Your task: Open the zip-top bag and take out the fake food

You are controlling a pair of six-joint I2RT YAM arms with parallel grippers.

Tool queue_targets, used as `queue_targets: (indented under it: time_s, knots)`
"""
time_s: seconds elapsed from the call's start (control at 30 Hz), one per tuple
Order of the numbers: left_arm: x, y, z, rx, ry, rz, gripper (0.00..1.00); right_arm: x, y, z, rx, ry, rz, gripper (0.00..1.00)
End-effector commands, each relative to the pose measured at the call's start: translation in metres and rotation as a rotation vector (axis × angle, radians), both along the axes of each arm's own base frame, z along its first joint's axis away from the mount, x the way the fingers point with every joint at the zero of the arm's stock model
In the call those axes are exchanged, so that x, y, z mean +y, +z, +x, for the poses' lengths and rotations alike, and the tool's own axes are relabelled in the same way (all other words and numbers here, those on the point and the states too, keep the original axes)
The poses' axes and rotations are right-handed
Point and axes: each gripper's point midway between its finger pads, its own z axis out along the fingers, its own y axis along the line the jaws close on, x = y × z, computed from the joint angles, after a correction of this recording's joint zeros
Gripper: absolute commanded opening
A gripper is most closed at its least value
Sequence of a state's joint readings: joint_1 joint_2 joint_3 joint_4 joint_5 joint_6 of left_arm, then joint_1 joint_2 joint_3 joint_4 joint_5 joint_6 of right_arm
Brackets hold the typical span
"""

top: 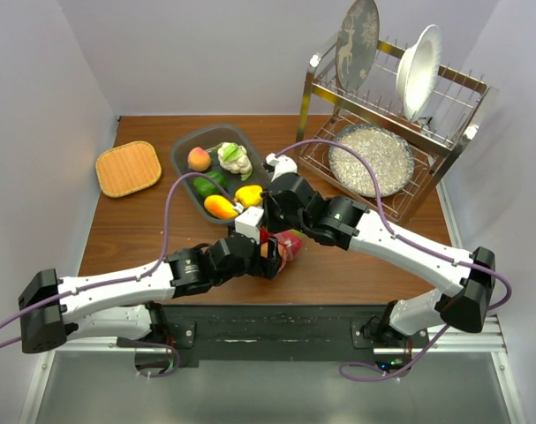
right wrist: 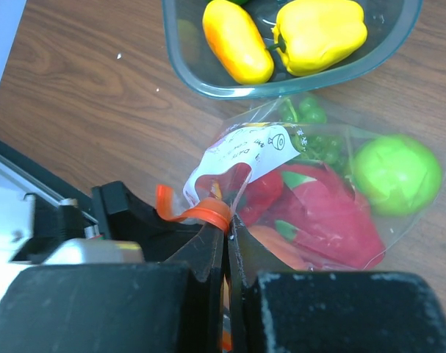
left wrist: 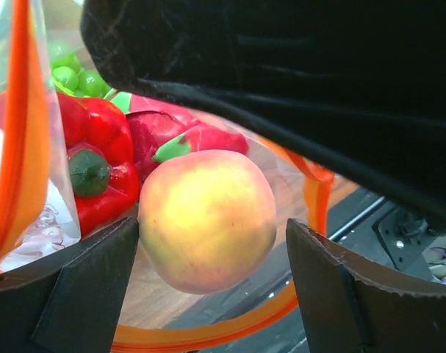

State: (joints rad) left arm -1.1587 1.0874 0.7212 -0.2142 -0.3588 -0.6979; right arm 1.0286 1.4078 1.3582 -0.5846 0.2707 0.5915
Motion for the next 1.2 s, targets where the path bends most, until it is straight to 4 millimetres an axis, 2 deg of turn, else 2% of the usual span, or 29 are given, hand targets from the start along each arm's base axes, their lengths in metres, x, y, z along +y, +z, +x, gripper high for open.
queue_targets:
  time_s: [0.0, 0.17, 0.27, 0.3, 0.37, 0.4, 0.53, 0.77, 1.07, 1.17]
  knots:
    - [-0.003, -0.007, 0.003, -0.012, 0.048, 0.003, 0.87, 0.008, 0.039, -0.002, -0.058, -0.007, 0.118, 0.0]
    - [-0.002, -0.017, 0.002, -0.013, 0.075, 0.057, 0.87, 0.009, 0.041, -0.005, -0.062, 0.0, 0.121, 0.0]
    - [-0.002, -0.018, 0.002, -0.02, 0.085, 0.069, 0.81, 0.008, 0.043, -0.006, -0.067, -0.002, 0.123, 0.0]
    - [-0.003, -0.017, 0.002, -0.02, 0.09, 0.068, 0.68, 0.007, 0.042, -0.006, -0.067, -0.004, 0.118, 0.0]
    - [-0.005, -0.016, -0.002, -0.022, 0.078, 0.073, 0.54, 0.002, 0.04, -0.005, -0.075, -0.02, 0.106, 0.0]
    - [-0.007, -0.009, -0.003, -0.028, 0.07, 0.06, 0.41, 0.0, 0.039, -0.004, -0.079, -0.028, 0.102, 0.0]
    - [-0.016, 0.012, -0.015, -0.045, 0.0, 0.012, 0.26, -0.016, 0.026, -0.003, -0.089, -0.065, 0.044, 0.0]
    - [-0.014, 0.05, -0.029, -0.066, -0.083, -0.083, 0.17, -0.044, 0.01, -0.001, -0.116, -0.122, -0.038, 0.0]
    - [-0.014, 0.078, -0.031, -0.13, -0.128, -0.142, 0.12, -0.053, -0.005, -0.003, -0.108, -0.123, -0.095, 0.0]
    - [-0.014, 0.094, -0.035, -0.151, -0.156, -0.184, 0.1, -0.07, -0.009, 0.001, -0.13, -0.165, -0.158, 0.0]
